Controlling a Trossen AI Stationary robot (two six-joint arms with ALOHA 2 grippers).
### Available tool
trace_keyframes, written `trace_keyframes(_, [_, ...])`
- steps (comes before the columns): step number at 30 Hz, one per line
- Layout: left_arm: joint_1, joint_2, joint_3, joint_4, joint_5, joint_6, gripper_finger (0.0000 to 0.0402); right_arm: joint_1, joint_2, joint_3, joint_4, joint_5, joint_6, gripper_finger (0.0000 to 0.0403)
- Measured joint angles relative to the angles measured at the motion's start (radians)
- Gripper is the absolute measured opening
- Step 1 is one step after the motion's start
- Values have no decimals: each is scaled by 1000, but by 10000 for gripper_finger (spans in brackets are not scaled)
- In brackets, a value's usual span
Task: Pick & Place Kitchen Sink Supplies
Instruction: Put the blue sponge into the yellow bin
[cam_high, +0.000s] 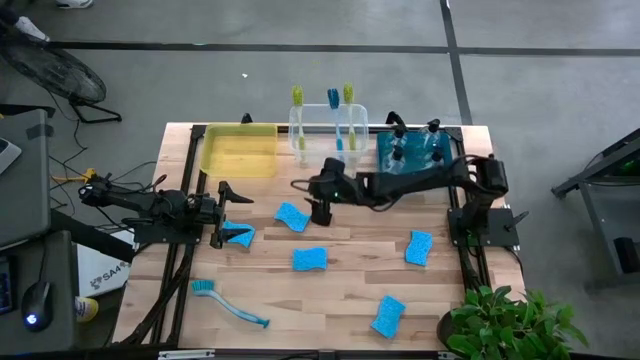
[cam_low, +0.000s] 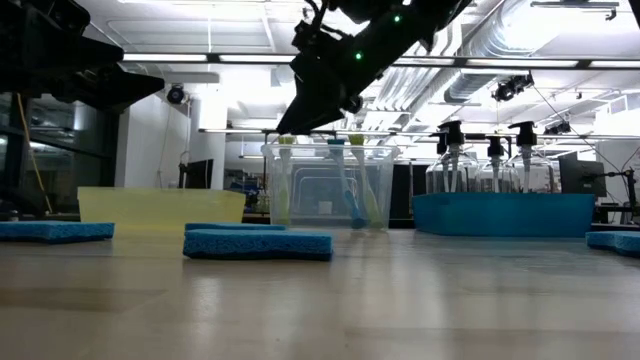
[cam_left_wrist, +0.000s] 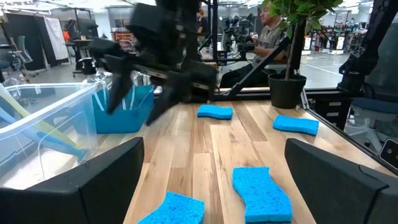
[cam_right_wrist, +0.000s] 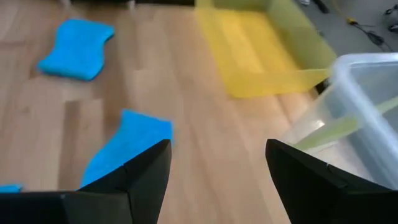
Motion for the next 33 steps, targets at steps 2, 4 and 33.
trace_keyframes(2, [0,0,0,0,0,0,382,19,0,0,-13,10,0,256])
trace_keyframes(4, [0,0,0,0,0,0,382,29,0,0,-22,10,-11,256])
trace_keyframes(33, [0,0,0,0,0,0,382,15,44,-307,338,-275,-130,251])
